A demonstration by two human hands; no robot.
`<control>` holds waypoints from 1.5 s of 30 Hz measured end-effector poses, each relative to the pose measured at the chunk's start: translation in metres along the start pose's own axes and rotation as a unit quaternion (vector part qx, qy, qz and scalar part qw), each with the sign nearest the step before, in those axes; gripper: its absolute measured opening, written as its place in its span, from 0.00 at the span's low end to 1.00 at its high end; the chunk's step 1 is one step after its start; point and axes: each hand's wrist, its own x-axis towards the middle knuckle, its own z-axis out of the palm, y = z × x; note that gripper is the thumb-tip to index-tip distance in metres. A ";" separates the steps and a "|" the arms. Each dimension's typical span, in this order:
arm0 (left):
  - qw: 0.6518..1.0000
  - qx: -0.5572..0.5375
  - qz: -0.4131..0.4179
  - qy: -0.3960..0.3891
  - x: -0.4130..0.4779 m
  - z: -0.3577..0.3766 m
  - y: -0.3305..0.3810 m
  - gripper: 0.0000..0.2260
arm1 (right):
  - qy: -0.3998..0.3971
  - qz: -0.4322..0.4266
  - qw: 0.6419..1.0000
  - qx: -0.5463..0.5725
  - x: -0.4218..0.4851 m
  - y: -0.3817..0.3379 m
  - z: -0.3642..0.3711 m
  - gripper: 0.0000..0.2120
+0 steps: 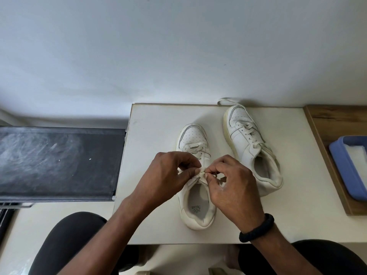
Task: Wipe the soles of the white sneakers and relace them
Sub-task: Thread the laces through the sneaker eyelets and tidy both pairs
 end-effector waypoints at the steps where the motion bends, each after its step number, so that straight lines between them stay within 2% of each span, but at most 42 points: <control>1: 1.000 0.000 0.007 0.000 0.000 0.000 0.001 0.03 | -0.001 0.001 1.000 0.002 0.000 0.000 0.000 0.05; 13: 0.997 0.011 0.071 -0.016 0.001 0.001 -0.003 0.06 | -0.032 -0.015 0.999 0.009 0.004 0.003 -0.003 0.04; 22: 0.995 0.012 0.094 -0.034 0.000 -0.001 -0.002 0.06 | -0.022 -0.039 0.999 0.007 0.005 0.004 -0.001 0.02; 45: 0.994 0.040 0.087 -0.057 0.002 -0.004 -0.003 0.05 | -0.079 -0.006 0.997 0.014 0.014 0.017 -0.035 0.04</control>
